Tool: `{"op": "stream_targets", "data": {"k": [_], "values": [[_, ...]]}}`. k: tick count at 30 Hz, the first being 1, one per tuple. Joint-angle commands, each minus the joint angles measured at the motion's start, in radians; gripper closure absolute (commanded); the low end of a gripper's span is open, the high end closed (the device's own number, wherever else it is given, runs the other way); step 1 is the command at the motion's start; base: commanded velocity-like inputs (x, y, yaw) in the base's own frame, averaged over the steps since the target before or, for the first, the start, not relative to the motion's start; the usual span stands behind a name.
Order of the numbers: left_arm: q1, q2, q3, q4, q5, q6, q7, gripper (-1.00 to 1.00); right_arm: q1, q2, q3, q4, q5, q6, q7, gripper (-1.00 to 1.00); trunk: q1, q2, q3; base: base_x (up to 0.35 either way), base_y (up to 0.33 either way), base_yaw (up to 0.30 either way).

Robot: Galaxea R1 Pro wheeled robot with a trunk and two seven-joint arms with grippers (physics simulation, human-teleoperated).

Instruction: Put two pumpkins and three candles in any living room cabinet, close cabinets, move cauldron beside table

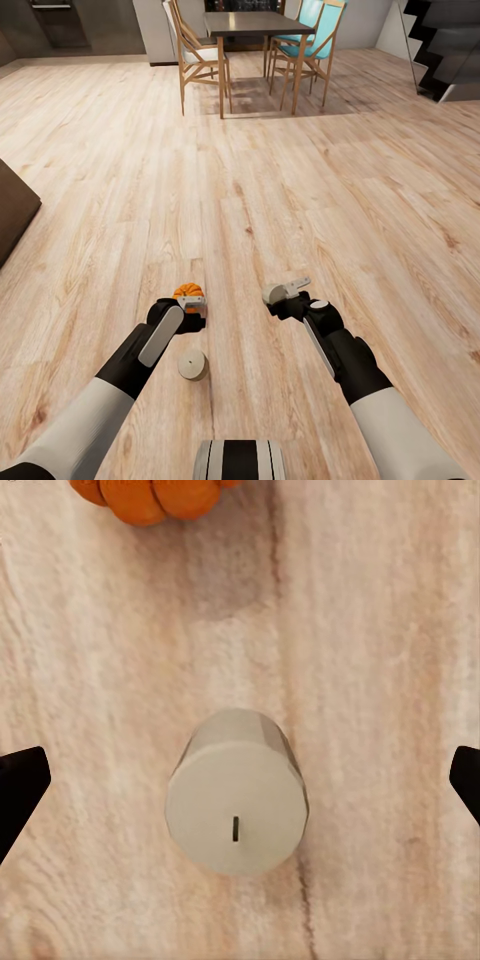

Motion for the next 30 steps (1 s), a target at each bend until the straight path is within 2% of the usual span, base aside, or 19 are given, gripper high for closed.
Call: {"op": "stream_targets", "data": {"k": [1,6,9,11,16,20,30], "values": [[0.000,0.000,0.000,0.000,0.000,-0.001,0.000,-1.00,0.000,-0.001,0.000,-0.004,-0.004,0.000,-0.001,1.00,0.000,0.000,0.000,0.000,0.000,0.000],[0.000,0.000,0.000,0.000,0.000,-0.002,0.000,-1.00,0.000,-0.008,-0.004,-0.014,-0.030,0.000,0.042,1.00,0.000,0.000,0.000,0.000,0.000,0.000],[0.000,0.000,0.000,0.000,0.000,-0.002,0.000,-1.00,0.000,-0.011,-0.018,-0.015,-0.077,-0.002,0.148,1.00,0.000,0.000,0.000,0.000,0.000,0.000],[0.000,0.000,0.000,0.000,0.000,-0.002,0.000,-1.00,0.000,-0.011,-0.053,-0.014,-0.096,-0.006,0.220,1.00,0.000,0.000,0.000,0.000,0.000,0.000],[0.000,-0.001,0.000,0.000,0.000,-0.002,0.000,-1.00,0.000,-0.010,-0.146,-0.012,-0.107,-0.010,0.326,1.00,0.000,0.000,0.000,0.000,0.000,0.000],[0.000,-0.001,-0.001,-0.002,0.000,-0.002,0.000,-1.00,0.000,-0.004,-0.171,-0.011,-0.108,-0.012,0.350,1.00,0.000,0.000,0.000,0.000,0.000,0.000],[0.000,-0.002,-0.001,-0.006,0.000,-0.002,0.000,-1.00,0.000,0.000,-0.176,-0.005,-0.106,-0.012,0.354,1.00,0.000,0.000,0.000,0.000,0.000,0.000]]}}
